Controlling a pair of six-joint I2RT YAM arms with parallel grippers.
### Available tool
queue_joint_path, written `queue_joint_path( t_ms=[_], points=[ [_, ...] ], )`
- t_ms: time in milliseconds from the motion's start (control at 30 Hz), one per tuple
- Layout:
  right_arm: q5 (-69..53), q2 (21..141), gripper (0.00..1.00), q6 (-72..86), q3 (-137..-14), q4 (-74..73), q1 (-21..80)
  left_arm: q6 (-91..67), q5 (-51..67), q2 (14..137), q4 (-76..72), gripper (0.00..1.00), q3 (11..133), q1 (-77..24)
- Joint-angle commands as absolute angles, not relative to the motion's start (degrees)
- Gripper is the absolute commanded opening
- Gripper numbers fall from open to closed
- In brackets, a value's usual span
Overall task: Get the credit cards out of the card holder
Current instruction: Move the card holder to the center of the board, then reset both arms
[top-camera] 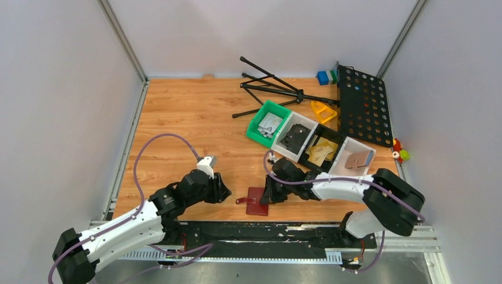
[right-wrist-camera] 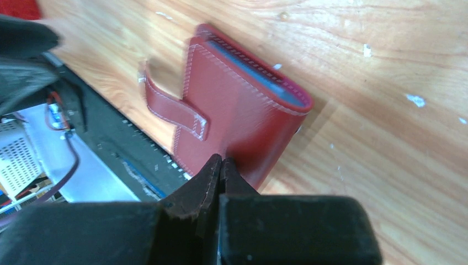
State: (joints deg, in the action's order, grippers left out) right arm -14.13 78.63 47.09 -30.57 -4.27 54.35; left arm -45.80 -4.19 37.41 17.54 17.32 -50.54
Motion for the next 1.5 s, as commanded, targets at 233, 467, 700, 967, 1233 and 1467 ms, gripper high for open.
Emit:
queue_joint_path(
  t_ms=[233, 467, 700, 967, 1233, 1467],
  points=[
    [-11.14, 93.85, 0.0, 35.11, -49.69, -5.53, 49.74, -36.93, -4.08, 40.09, 22.77, 0.49, 24.63, -38.05],
    [-2.37, 76.93, 0.3, 29.12, -51.95, -19.64, 45.91, -33.48, -5.62, 39.71, 20.96, 0.55, 27.06, -37.71],
    [15.09, 61.03, 0.77, 29.43, -50.72, -33.8, 36.0, -29.47, -10.52, 36.94, 18.24, 0.66, 27.8, -37.73],
    [37.29, 42.18, 0.96, 24.52, -39.0, -24.5, 34.62, -22.89, -20.84, 35.61, 14.66, 1.0, 29.3, -37.71],
    [38.5, 38.39, 1.0, 10.85, -32.45, -7.82, 27.74, -10.37, -32.51, 36.56, 1.66, 1.0, 26.76, -37.23],
    [24.28, 41.95, 1.0, 11.65, -30.76, -4.31, 8.13, -7.59, -30.7, 39.45, -8.78, 1.0, 22.28, -21.88]
  ],
)
